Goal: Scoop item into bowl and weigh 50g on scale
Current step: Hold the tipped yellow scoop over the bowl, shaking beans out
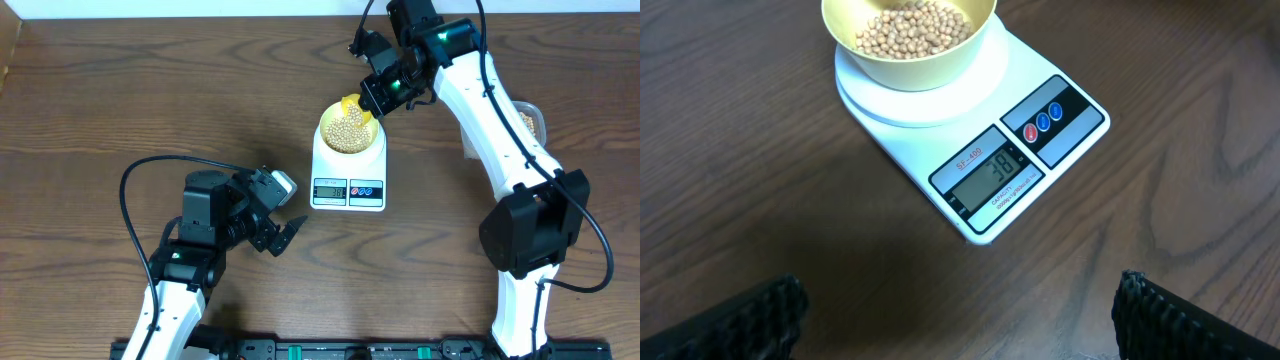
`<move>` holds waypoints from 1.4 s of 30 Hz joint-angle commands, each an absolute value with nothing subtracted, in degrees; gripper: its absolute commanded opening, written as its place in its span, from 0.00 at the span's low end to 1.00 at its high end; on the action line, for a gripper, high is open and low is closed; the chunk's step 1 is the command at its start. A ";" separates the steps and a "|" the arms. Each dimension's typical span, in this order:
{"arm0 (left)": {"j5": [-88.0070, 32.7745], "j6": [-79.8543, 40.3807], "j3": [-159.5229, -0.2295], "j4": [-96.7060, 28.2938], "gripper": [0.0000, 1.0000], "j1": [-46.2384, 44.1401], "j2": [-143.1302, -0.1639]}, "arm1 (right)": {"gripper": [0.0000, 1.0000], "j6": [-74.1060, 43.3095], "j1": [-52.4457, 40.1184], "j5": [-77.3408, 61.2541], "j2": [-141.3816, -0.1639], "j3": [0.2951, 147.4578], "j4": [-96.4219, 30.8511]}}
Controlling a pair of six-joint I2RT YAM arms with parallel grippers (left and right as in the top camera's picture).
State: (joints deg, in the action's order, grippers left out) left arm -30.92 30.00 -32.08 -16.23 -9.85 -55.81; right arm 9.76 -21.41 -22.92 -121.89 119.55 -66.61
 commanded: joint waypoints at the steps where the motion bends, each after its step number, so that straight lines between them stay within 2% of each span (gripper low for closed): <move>1: -30.39 29.89 -32.62 -16.19 0.99 -9.61 -55.35 | 0.01 9.69 -21.06 -25.50 -121.62 121.08 -66.67; 42: -30.39 29.89 -32.62 -16.19 0.99 -9.61 -55.35 | 0.01 9.76 -20.95 -24.08 -121.62 121.08 -65.80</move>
